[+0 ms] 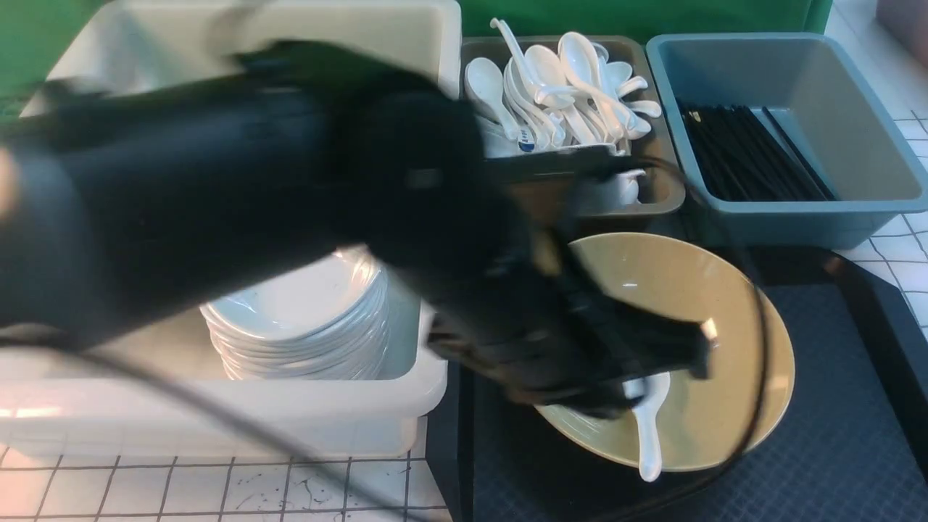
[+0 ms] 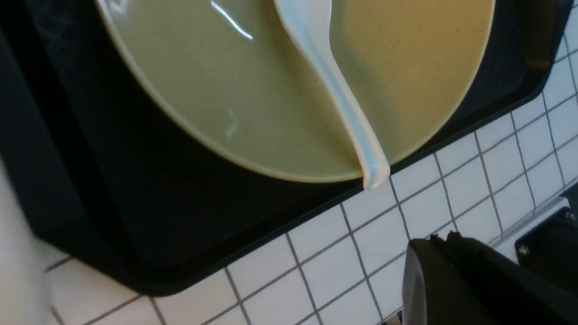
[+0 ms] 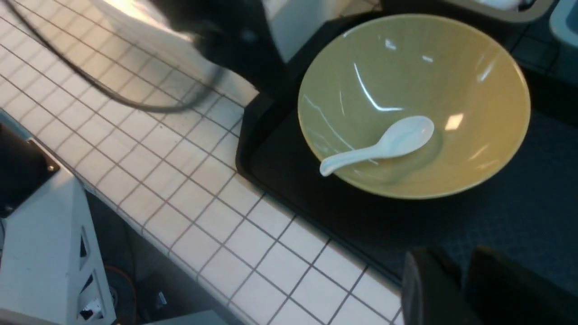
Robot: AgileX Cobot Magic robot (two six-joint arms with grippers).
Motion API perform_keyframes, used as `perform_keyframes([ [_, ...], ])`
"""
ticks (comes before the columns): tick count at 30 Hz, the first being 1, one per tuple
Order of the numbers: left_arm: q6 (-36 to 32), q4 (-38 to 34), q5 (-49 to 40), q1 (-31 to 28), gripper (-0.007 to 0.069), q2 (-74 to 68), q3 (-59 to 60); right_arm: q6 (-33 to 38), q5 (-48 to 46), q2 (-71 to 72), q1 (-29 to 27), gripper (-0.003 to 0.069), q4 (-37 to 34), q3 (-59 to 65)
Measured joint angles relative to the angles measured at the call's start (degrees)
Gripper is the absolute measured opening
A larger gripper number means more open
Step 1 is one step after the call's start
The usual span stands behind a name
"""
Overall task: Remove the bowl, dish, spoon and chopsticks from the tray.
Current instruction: Use the left arm to grab the soup spoon in the middle
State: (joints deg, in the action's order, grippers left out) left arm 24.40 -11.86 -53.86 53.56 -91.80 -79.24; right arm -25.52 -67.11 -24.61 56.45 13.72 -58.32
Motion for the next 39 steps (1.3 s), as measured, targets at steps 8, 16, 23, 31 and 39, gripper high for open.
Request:
perform_keyframes([
  [8,2.37,1.39,-8.0,0.25,0.0062,-16.24,-14.85,4.13,0.0,3.76,0.0,0.0129,-0.19,0.0],
  [16,3.74,4.31,-13.55,0.25,0.0277,-27.24,-25.47,6.69,0.0,4.54,0.0,0.0129,-0.19,0.0],
  [23,3.41,6.84,-15.0,0.25,0.0393,-31.86,-28.38,7.68,0.0,4.54,0.0,0.0129,-0.19,0.0],
  [31,1.7,7.46,-15.71,0.25,0.0392,-34.93,-28.49,7.7,0.0,4.54,0.0,0.0129,-0.19,0.0],
  [39,0.47,8.38,-15.78,0.25,0.0116,-35.66,-28.82,7.86,0.0,4.54,0.0,0.0129,-0.22,0.0],
])
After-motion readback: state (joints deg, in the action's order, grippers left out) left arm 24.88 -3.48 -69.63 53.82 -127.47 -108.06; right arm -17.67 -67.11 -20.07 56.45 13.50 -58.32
